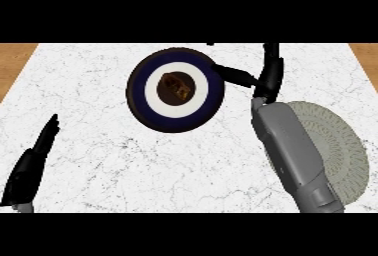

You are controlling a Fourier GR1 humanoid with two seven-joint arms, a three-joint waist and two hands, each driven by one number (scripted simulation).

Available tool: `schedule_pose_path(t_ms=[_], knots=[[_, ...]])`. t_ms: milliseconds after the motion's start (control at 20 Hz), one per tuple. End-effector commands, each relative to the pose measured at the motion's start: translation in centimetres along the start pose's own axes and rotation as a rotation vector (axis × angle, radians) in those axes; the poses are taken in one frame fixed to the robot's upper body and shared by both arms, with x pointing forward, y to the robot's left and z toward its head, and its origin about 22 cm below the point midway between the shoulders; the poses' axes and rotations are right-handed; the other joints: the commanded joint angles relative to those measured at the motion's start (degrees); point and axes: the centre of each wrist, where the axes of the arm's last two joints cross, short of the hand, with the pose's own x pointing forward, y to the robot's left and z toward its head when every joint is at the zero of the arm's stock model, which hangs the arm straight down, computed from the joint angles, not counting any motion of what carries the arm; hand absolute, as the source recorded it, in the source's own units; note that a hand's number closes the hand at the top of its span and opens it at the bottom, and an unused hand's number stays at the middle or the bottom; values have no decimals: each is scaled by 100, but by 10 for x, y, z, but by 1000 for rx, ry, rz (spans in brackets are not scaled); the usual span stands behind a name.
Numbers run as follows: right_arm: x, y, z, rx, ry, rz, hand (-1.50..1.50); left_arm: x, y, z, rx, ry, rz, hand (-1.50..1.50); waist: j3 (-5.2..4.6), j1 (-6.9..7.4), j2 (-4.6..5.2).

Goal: Pick the sweet potato from the placemat and place it in the plate

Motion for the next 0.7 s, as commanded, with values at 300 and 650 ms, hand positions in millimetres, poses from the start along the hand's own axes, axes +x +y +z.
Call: schedule_pose_path(t_ms=[300, 650], knots=[[-63, -125, -1, 28, -123, -17, -150, -20, 2, 20, 5, 9, -4, 0, -7, -10, -16], [-84, -152, -13, 22, -90, -30, -150, 10, -24, 9, -18, -3, 12, 0, -5, 19, -8]])
